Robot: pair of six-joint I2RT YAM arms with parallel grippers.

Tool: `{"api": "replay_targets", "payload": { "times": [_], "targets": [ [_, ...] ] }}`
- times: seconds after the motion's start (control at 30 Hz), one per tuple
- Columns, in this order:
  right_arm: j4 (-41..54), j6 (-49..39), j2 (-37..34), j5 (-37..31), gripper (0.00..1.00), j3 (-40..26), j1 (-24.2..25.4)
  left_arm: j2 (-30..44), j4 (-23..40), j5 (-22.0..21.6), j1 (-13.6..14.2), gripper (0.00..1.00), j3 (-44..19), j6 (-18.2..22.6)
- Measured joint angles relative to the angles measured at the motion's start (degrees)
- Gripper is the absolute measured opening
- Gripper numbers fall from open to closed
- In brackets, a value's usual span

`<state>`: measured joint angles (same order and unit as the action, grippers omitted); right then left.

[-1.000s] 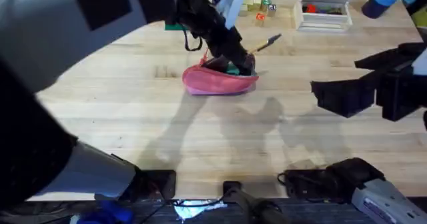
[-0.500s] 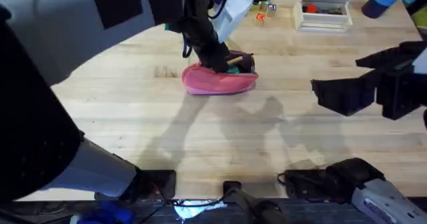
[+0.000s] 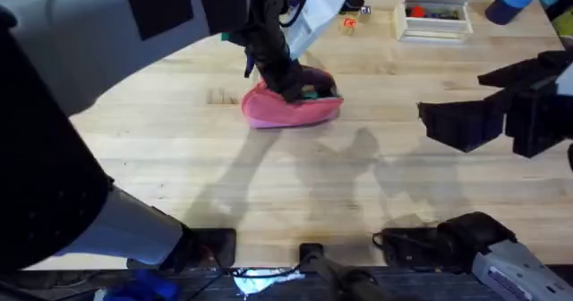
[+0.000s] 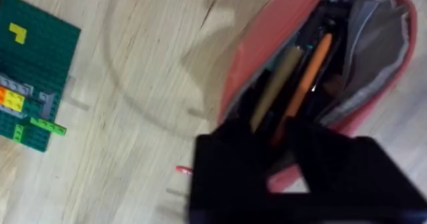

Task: Unzip the bag, pick up the pens from the table one at a time and place them inside, then zip the bag closed.

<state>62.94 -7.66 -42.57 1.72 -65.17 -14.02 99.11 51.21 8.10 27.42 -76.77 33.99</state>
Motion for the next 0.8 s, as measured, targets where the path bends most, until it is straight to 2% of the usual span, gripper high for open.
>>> {"api": "replay_targets", "payload": {
  "times": [0.1, 0.17, 0.8],
  "targets": [
    [0.00, 0.00, 0.00, 0.00, 0.996, 0.00, 0.00, 0.00, 0.35, -0.69, -0.02, 0.860, 0.00, 0.02],
    [0.00, 0.00, 0.00, 0.00, 0.996, 0.00, 0.00, 0.00, 0.47, -1.07, -0.06, 0.934, 0.00, -0.14],
    [0.00, 0.00, 0.00, 0.02, 0.996, 0.00, 0.00, -0.52, 0.25, -1.55, -0.07, 0.948, 0.00, -0.10]
  ]
}}
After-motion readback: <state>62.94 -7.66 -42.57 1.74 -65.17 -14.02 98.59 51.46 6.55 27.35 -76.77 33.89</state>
